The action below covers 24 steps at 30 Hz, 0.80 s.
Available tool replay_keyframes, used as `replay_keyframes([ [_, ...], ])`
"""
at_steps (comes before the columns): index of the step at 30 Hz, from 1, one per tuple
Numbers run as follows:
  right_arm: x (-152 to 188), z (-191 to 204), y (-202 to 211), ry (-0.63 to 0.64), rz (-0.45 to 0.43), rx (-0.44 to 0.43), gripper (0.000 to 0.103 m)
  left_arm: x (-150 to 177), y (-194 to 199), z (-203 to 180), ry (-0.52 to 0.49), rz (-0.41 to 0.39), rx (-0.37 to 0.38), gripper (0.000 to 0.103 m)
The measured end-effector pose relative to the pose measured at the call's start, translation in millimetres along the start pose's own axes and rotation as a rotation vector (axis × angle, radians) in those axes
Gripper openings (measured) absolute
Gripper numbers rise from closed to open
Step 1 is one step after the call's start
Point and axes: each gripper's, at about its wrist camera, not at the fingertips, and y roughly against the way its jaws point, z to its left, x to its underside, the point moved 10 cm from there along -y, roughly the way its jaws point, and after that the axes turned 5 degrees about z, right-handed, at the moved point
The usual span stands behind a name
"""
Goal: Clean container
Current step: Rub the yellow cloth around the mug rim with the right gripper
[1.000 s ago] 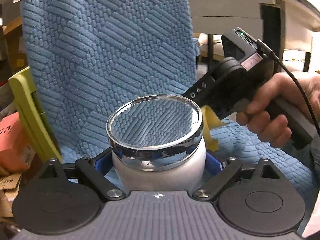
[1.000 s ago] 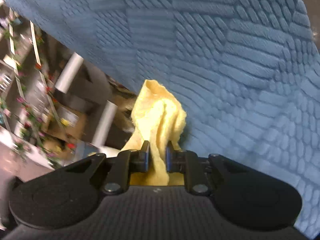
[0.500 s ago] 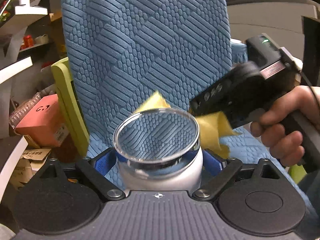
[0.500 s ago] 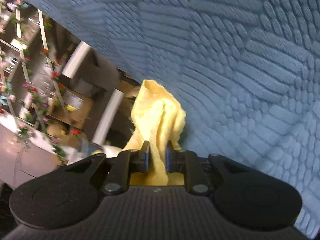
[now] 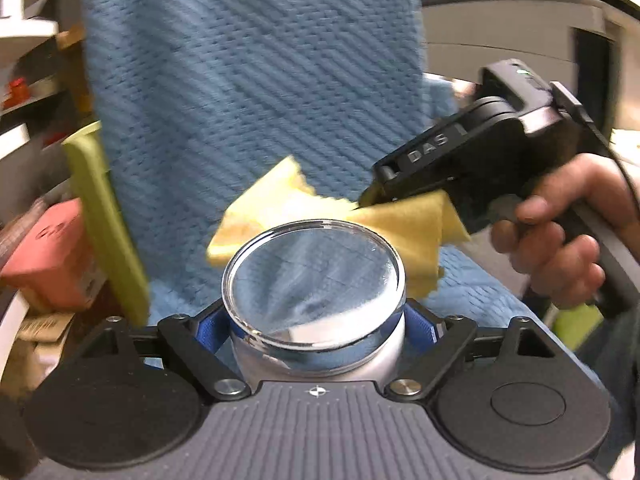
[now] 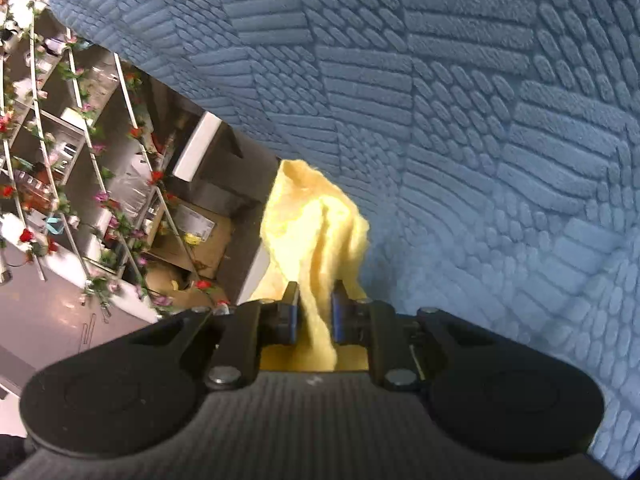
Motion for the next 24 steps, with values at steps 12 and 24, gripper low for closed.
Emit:
replay_keyframes([
  [12,6,-5,-10,-0.013,0.030,0.011,0.018,7,7,-10,-0.053,-0.009,0.109,0.091],
  [24,1,10,-12,0.052,0.025,0.019,0.018,7,22,-17,0.113,0.027,-0.084,0.093],
])
